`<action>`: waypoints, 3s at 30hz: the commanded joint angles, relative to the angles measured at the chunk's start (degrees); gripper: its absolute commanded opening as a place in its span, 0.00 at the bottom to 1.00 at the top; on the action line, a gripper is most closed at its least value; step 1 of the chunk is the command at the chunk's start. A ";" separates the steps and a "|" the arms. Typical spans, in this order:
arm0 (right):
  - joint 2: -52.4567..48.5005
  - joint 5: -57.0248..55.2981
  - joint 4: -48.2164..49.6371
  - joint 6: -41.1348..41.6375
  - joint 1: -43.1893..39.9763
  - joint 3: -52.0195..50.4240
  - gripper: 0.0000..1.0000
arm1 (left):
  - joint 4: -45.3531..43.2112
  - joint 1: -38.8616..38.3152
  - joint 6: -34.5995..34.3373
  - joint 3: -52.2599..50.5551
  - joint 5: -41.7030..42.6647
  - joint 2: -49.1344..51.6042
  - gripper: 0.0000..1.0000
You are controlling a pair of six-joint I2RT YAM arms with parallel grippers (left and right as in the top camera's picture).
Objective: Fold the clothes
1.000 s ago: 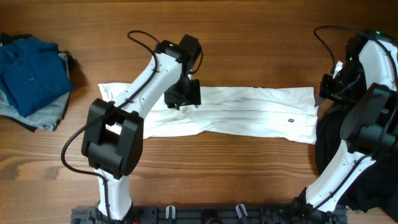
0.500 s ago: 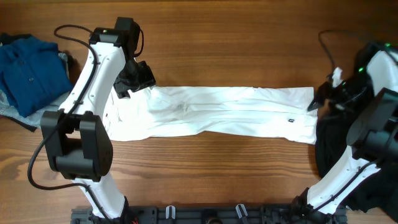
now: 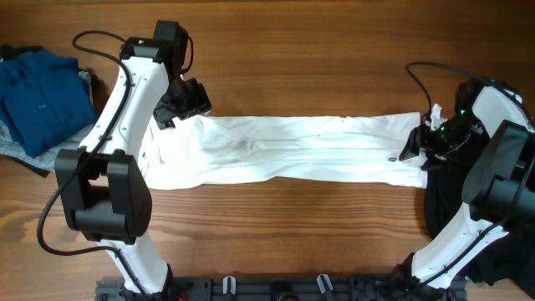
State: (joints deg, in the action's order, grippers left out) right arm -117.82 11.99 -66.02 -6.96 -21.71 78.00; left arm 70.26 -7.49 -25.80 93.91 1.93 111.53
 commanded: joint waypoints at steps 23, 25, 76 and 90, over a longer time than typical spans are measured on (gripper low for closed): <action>4.79 0.15 15.34 -4.79 0.02 -5.60 0.80 | 1.14 0.20 0.48 -0.17 -0.48 -0.87 0.75; 4.79 0.22 16.81 -3.87 0.15 -7.43 0.78 | 1.14 0.22 0.48 -0.17 -0.48 -0.87 0.76; 6.60 -15.80 0.39 28.41 50.58 11.13 0.49 | 3.74 7.96 2.21 -0.17 -0.09 -0.96 0.73; 6.60 23.17 12.70 3.78 52.15 -0.33 0.16 | 3.74 7.98 2.21 -0.17 -0.09 -0.96 0.73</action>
State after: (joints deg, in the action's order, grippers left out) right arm -110.80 18.28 -52.58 9.15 29.06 77.95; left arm 74.00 0.49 -24.29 93.91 1.96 111.53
